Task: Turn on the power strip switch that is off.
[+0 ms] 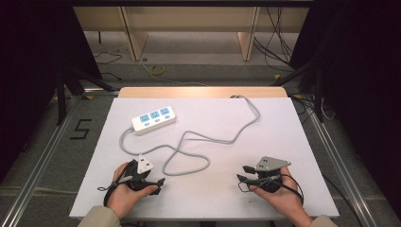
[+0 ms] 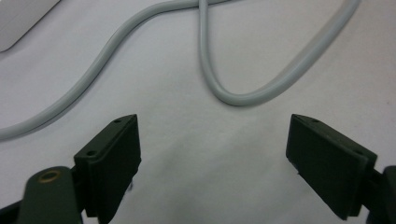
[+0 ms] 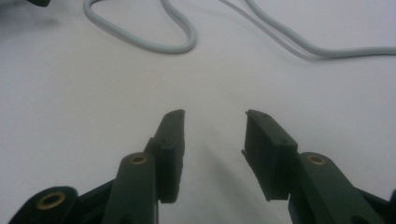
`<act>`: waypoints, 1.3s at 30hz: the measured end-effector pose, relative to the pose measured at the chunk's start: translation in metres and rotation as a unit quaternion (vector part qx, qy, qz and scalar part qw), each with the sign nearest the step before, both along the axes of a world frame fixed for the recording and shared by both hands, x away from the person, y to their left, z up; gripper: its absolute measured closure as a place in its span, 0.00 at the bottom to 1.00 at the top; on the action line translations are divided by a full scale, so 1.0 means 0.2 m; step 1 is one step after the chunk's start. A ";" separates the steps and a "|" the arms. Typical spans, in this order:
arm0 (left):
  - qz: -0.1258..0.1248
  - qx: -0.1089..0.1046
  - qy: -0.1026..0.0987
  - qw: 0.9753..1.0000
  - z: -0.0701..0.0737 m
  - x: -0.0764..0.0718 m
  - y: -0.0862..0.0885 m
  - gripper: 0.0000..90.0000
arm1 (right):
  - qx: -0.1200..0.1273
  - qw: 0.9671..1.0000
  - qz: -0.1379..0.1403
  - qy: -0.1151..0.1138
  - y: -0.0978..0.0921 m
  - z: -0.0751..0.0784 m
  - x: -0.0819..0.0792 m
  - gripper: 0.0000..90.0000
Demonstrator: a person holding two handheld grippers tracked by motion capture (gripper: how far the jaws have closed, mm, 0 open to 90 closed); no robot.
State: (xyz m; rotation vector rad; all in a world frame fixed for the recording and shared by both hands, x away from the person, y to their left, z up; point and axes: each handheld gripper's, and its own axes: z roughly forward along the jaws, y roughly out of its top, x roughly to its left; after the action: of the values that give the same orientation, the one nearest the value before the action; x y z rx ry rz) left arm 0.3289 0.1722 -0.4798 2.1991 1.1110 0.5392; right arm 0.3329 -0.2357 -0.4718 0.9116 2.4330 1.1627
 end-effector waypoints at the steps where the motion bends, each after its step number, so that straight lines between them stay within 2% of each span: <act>1: 0.000 0.001 0.000 1.000 0.00 0.00 0.00 0.23 | -0.001 1.000 0.001 -0.001 0.00 0.00 0.00 0.65; 6: 0.006 0.002 -0.004 1.000 0.01 0.00 0.01 0.33 | -0.001 1.000 0.000 -0.002 0.00 0.00 0.00 0.66; 8: 0.013 0.004 -0.009 1.000 0.01 0.00 0.02 0.45 | -0.001 1.000 0.001 -0.004 0.00 0.00 0.00 0.66; 12: 0.015 0.008 -0.013 1.000 0.03 0.00 0.04 0.76 | 0.000 1.000 0.001 -0.004 0.00 0.00 0.00 0.65; 14: 0.017 0.001 -0.006 1.000 0.03 0.00 0.05 0.85 | 0.001 1.000 0.001 -0.004 0.00 0.00 0.00 0.65; 16: 0.017 0.001 0.004 1.000 0.04 0.00 0.05 0.92 | 0.002 1.000 0.000 -0.002 0.00 0.00 0.00 0.64; 19: 0.020 0.006 0.006 1.000 0.05 0.00 0.05 0.99 | 0.003 1.000 -0.001 -0.004 0.00 0.00 0.00 0.63; 25: 0.023 -0.001 0.020 1.000 0.06 0.01 0.04 1.00 | 0.001 1.000 -0.001 -0.006 0.00 0.00 0.00 0.63; 31: 0.027 -0.003 0.023 0.999 0.07 0.03 0.03 1.00 | 0.000 1.000 -0.001 -0.006 0.00 0.00 0.00 0.63; 34: 0.032 -0.011 0.029 0.999 0.08 0.04 0.02 1.00 | 0.000 1.000 -0.001 -0.006 0.00 0.00 0.00 0.62; 39: 0.036 -0.007 0.030 0.999 0.08 0.06 0.02 1.00 | 0.000 1.000 -0.002 -0.005 0.00 -0.01 0.00 0.62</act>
State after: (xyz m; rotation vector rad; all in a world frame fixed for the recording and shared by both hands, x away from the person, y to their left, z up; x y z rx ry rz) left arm 0.3409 0.1758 -0.4634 2.1832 1.2262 0.4967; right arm 0.3327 -0.2364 -0.4729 0.9081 2.4214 1.1634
